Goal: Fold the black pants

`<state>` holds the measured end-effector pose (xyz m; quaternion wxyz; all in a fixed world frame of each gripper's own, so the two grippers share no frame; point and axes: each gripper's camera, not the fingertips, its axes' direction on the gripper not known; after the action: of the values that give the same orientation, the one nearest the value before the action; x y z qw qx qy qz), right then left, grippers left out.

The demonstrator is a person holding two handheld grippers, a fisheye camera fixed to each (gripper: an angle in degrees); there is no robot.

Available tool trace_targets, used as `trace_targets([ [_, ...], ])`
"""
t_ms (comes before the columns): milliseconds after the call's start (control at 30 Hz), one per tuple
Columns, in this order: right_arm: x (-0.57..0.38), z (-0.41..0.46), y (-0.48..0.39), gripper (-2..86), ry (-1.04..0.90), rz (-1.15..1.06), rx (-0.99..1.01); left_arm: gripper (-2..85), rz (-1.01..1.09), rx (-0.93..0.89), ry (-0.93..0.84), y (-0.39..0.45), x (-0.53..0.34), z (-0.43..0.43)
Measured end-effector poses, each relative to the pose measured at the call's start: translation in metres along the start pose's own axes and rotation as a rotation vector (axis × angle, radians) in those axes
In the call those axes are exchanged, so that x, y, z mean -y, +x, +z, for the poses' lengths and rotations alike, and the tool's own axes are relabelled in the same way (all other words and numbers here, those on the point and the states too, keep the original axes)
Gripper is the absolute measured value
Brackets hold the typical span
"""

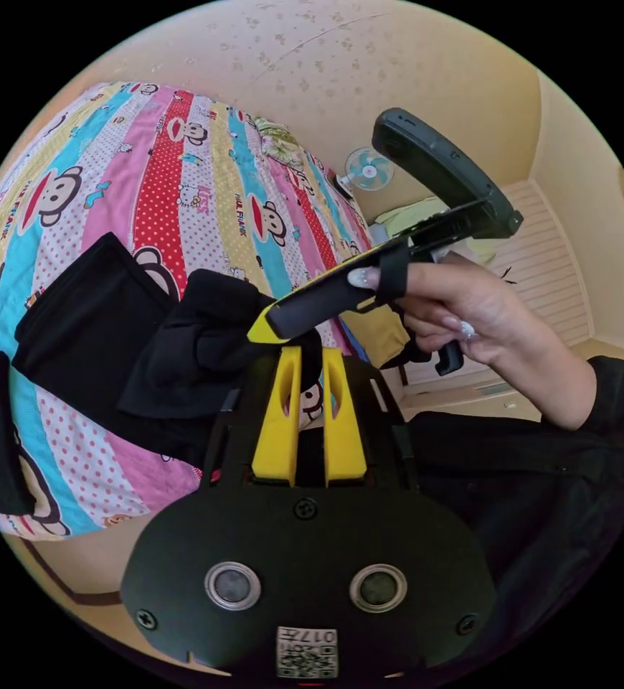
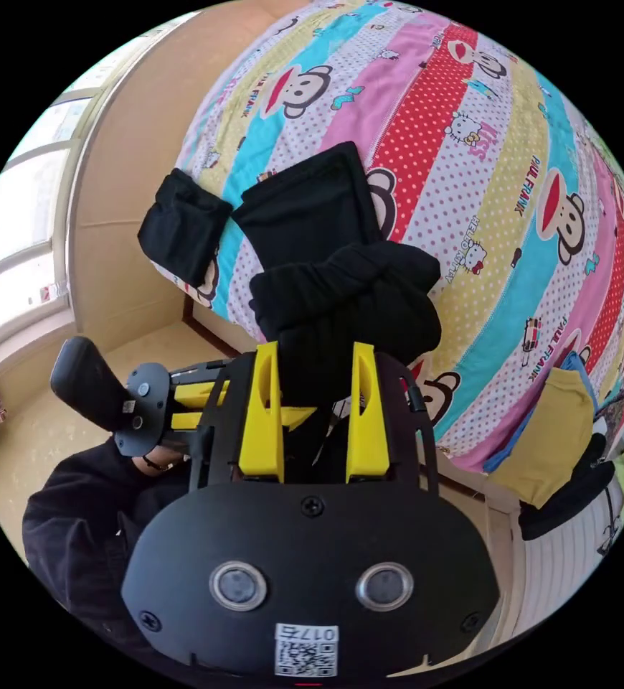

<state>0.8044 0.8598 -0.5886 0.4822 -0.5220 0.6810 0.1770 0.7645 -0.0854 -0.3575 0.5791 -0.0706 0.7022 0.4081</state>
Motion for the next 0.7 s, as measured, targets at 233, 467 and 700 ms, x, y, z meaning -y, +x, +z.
trace_targets([
  [233, -0.089, 0.016, 0.039, 4.1, 0.14, 0.035, 0.366, 11.5, -0.237, -0.161, 0.098, -0.006, -0.039, 0.024],
  [467, -0.188, -0.026, 0.046, 3.4, 0.313, -0.148, 0.64, 22.7, -0.531, -0.346, 0.407, -0.013, -0.072, 0.023],
  [700, -0.293, -0.076, 0.055, 2.9, 0.529, -0.319, 0.963, 17.8, -0.772, -0.126, 0.276, 0.005, -0.054, 0.081],
])
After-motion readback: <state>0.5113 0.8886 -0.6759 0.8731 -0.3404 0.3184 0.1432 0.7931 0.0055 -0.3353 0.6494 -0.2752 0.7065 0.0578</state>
